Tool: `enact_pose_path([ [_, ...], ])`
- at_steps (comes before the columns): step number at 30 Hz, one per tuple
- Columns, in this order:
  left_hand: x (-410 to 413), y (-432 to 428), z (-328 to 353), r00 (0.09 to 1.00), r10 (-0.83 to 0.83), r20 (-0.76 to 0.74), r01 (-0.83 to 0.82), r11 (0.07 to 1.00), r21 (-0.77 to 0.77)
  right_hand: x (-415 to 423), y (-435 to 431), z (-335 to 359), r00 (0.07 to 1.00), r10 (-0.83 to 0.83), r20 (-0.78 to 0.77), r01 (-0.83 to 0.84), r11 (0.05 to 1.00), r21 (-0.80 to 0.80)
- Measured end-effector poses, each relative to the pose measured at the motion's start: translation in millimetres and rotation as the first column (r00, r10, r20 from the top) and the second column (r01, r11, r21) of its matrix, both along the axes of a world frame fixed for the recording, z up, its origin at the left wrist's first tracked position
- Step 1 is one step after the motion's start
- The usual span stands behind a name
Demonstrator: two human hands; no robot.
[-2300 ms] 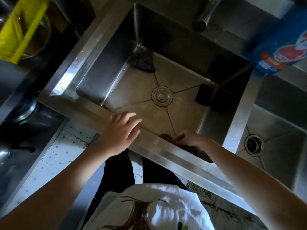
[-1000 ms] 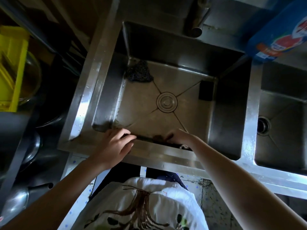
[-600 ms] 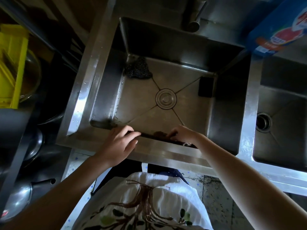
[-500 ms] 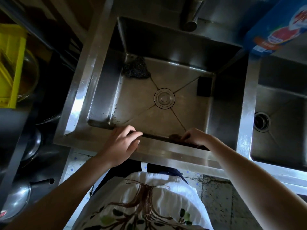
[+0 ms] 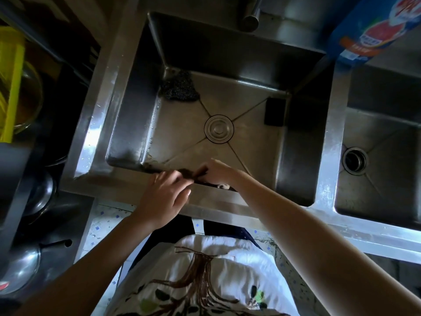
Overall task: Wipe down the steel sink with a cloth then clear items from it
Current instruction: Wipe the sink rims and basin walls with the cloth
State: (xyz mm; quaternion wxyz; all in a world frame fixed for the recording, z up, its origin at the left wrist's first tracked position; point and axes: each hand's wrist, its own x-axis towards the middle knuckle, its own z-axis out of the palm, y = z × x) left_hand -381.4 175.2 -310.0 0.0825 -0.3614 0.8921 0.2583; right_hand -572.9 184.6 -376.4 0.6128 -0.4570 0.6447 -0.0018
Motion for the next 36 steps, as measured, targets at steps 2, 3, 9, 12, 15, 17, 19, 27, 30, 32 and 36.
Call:
enact_pose_path([
  [2, -1.1, 2.2, 0.3, 1.000, 0.022, 0.001, -0.022, 1.000, -0.014, -6.2, 1.8, 0.1, 1.000, -0.003, 0.027, 0.004, 1.000, -0.015],
  [3, -2.1, 3.5, 0.2, 0.999, 0.038, -0.001, -0.038, 0.999, -0.022, -14.6, 7.6, -1.0, 1.000, -0.009, 0.025, 0.009, 1.000, -0.002],
  [9, -13.7, 12.7, 0.1, 0.967, 0.247, -0.064, -0.250, 0.967, -0.054, -96.2, 71.3, -21.4, 0.960, 0.137, -0.243, -0.083, 0.973, 0.217],
  [12, -15.4, 12.5, -1.3, 0.965, 0.249, -0.079, -0.255, 0.964, -0.072, -120.5, 88.9, -22.1, 0.917, 0.191, -0.350, -0.085, 0.951, 0.297],
  [15, -14.3, 11.8, -2.2, 0.967, 0.242, -0.083, -0.247, 0.967, -0.061, -111.9, 82.7, -22.8, 0.922, 0.178, -0.343, -0.078, 0.955, 0.286],
  [17, -10.6, 12.6, -2.5, 0.969, 0.232, -0.086, -0.236, 0.971, -0.038, -91.9, 69.4, -21.9, 0.937, 0.177, -0.300, -0.107, 0.966, 0.237],
  [19, -2.1, 13.3, -2.5, 0.975, 0.206, -0.086, -0.209, 0.978, -0.027, -65.3, 50.7, -18.1, 0.959, 0.130, -0.253, -0.092, 0.983, 0.160],
  [27, 50.7, -3.0, -0.3, 0.958, 0.280, -0.059, -0.285, 0.949, -0.132, 27.5, -21.8, -6.7, 1.000, 0.006, -0.024, -0.007, 0.999, -0.034],
  [30, 62.9, -12.5, -0.9, 0.954, 0.297, -0.040, -0.300, 0.944, -0.139, 29.6, -23.4, -8.9, 0.999, -0.008, -0.039, 0.007, 0.999, -0.035],
  [32, 69.2, -17.8, -1.1, 0.952, 0.305, -0.032, -0.306, 0.941, -0.142, 18.2, -14.4, -12.2, 0.998, -0.006, -0.070, 0.006, 1.000, 0.007],
  [36, 79.6, -26.7, -0.5, 0.954, 0.298, -0.026, -0.299, 0.946, -0.127, -18.8, 16.7, -18.3, 0.969, 0.084, -0.232, -0.056, 0.991, 0.125],
])
